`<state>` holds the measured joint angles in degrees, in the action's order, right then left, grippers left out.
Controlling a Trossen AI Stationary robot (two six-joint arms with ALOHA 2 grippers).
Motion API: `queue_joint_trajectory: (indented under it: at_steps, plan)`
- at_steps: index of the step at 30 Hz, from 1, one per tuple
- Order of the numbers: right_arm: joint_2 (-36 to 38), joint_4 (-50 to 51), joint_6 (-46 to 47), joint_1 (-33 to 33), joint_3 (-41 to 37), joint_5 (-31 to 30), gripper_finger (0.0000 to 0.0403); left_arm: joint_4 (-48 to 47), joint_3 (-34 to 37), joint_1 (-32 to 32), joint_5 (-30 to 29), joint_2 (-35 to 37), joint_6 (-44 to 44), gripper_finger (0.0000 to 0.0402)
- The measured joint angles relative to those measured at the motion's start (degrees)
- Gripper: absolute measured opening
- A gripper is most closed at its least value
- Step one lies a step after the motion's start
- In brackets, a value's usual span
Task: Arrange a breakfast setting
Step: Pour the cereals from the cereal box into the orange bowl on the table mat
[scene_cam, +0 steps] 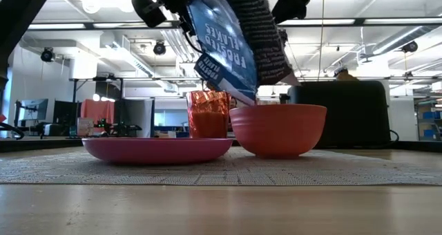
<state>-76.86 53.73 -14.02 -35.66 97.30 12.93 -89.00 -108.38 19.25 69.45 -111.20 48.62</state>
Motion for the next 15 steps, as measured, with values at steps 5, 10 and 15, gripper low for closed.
queue_joint_trajectory:
  at_steps: [5, 10, 15]
  plan:
    - [0.0, 0.0, 0.1, 0.0, 0.0, 0.0, 0.0203, -0.2, 0.1, 0.2, 0.1, -0.2, 0.1, 0.0069]
    - [0.0, 0.0, 0.1, 0.0, 0.0, 0.0, 0.0203, -0.1, 0.2, 0.3, -0.2, -0.2, 0.2, 0.0069]
    - [0.0, 0.0, 0.0, 0.0, 0.0, 0.0, 0.0203, -0.2, 0.1, 0.3, -0.8, -0.2, 0.2, 0.0069]
